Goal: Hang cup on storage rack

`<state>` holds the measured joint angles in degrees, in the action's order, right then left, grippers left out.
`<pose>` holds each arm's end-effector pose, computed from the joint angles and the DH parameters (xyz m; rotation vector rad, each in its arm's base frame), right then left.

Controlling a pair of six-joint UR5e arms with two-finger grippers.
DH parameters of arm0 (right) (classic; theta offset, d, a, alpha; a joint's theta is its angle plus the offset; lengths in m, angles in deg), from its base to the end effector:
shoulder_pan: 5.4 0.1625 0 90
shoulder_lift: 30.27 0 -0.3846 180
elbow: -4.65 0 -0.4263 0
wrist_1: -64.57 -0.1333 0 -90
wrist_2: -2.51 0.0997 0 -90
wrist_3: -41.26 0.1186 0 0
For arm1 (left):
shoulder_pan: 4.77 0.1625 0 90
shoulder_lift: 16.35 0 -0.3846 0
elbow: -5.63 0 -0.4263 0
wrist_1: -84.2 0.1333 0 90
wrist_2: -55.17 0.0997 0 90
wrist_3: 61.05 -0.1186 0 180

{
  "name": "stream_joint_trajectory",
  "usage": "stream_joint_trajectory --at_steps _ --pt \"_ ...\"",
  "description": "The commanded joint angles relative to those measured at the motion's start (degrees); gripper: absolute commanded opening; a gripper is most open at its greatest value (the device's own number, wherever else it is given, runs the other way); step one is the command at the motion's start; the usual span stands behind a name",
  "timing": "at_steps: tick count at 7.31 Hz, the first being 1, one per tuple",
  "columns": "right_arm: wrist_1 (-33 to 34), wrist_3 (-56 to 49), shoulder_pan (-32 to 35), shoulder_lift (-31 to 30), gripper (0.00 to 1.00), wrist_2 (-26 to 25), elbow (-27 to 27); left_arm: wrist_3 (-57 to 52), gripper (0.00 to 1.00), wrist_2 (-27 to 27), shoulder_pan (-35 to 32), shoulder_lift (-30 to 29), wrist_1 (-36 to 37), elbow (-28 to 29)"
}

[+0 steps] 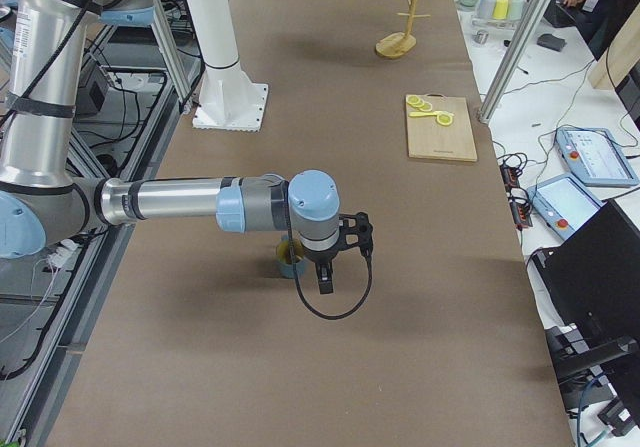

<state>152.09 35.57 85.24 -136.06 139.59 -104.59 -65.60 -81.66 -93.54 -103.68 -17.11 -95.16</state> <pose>0.0512 -0.4278 0.5770 0.1429 -0.8148 -0.1256 -0.0355 -0.5260 0.5298 0.3438 0.8010 0.2330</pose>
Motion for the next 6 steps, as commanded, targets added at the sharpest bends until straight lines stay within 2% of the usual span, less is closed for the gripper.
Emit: stream_joint_trajectory --at_steps 1,4,6 --pt "-9.08 5.30 -3.69 -5.81 1.00 -0.50 -0.18 0.06 0.99 -1.07 0.00 0.06 -0.02 -0.02" --pt "-23.31 20.85 -13.35 -11.61 1.00 -4.78 -0.09 0.07 0.99 -1.16 -0.09 0.40 -0.38 -0.55" --pt "-27.04 30.51 -20.90 -11.99 0.99 -9.26 0.26 0.06 0.99 -1.16 -0.09 0.49 -0.55 -0.64"
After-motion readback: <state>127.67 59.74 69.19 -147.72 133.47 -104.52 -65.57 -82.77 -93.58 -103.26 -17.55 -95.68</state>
